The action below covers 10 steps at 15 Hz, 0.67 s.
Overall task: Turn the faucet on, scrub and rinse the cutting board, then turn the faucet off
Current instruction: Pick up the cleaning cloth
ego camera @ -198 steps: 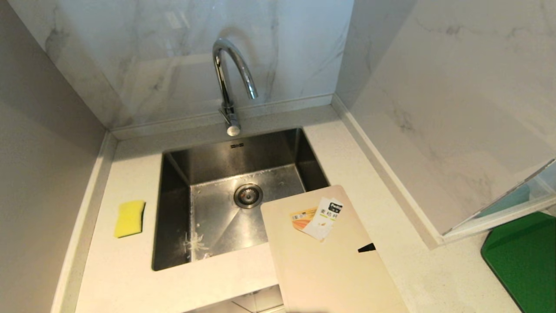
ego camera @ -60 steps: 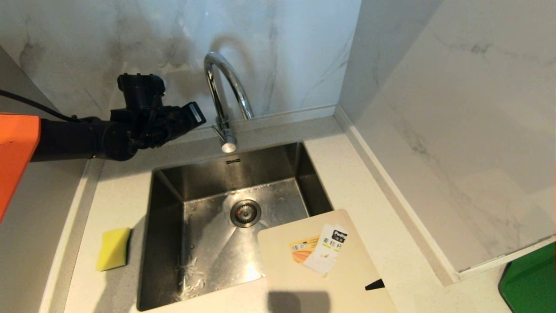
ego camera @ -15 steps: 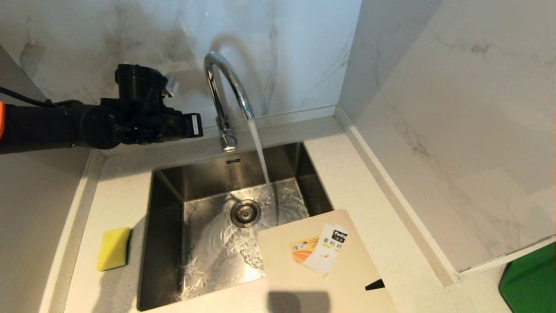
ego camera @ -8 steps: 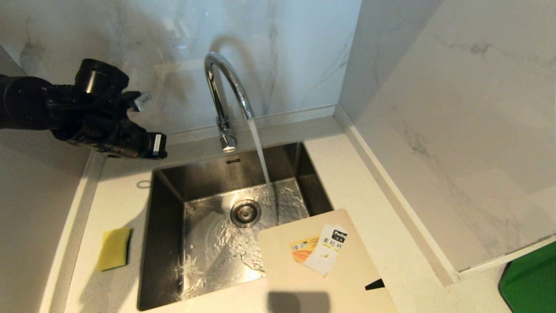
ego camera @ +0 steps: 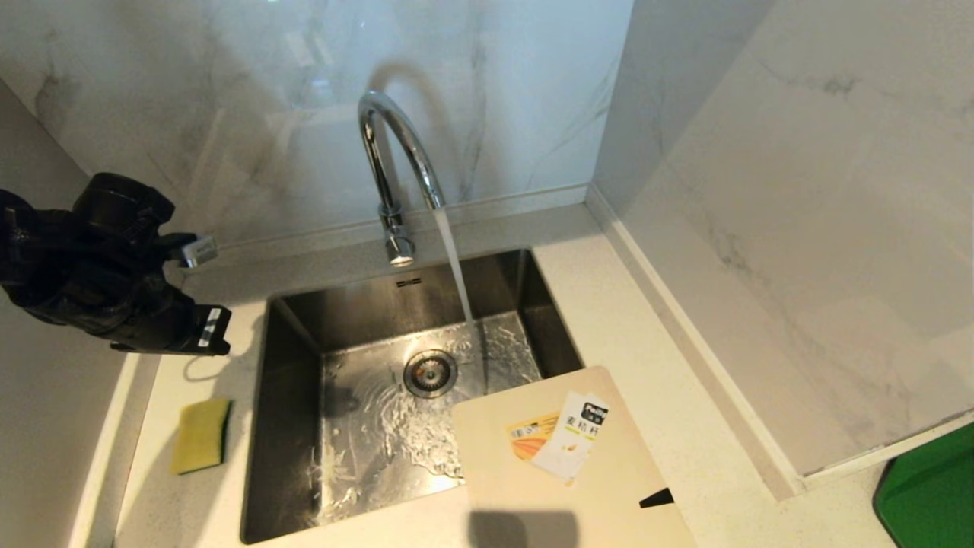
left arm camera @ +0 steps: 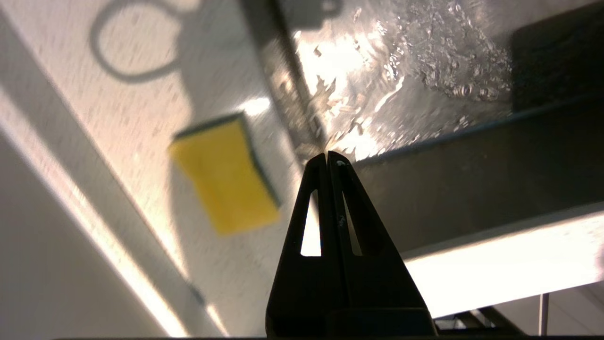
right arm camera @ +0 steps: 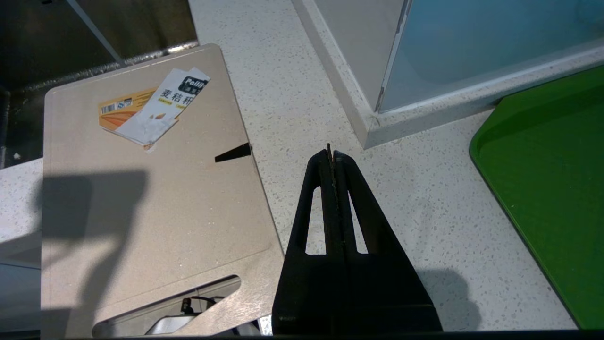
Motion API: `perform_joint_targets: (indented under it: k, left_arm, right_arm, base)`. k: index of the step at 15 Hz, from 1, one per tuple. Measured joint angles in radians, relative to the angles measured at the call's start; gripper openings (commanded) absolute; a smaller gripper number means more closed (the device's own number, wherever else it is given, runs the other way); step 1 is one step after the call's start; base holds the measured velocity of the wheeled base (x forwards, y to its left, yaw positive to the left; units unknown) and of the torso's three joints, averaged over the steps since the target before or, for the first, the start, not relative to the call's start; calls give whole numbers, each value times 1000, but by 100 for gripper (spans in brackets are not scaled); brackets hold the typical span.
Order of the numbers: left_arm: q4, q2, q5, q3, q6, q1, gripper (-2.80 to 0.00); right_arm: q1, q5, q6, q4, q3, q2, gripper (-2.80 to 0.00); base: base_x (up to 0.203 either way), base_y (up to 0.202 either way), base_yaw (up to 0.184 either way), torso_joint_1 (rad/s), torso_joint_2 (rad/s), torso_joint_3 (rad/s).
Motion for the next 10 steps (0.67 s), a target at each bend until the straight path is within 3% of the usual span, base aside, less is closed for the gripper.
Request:
perform_joint_targets:
  k: [1, 2, 5, 10]
  left_arm:
    - [-1, -8, 0, 26, 3, 14, -280]
    - [0, -14, 1, 56, 11, 28, 0]
    - [-8, -33, 2, 156, 54, 76, 0]
    - [-12, -59, 1, 249, 31, 149, 0]
  right_arm:
    - [0, 0, 0, 0, 0, 0, -280]
    - [0, 0, -1, 0, 0, 0, -280]
    - [0, 0, 0, 0, 0, 0, -280]
    - [0, 0, 0, 0, 0, 0, -280]
  base:
    - [0, 0, 0, 0, 0, 0]
    - [0, 0, 0, 0, 0, 0]
    - [0, 0, 0, 0, 0, 0]
    - [0, 0, 0, 0, 0, 0]
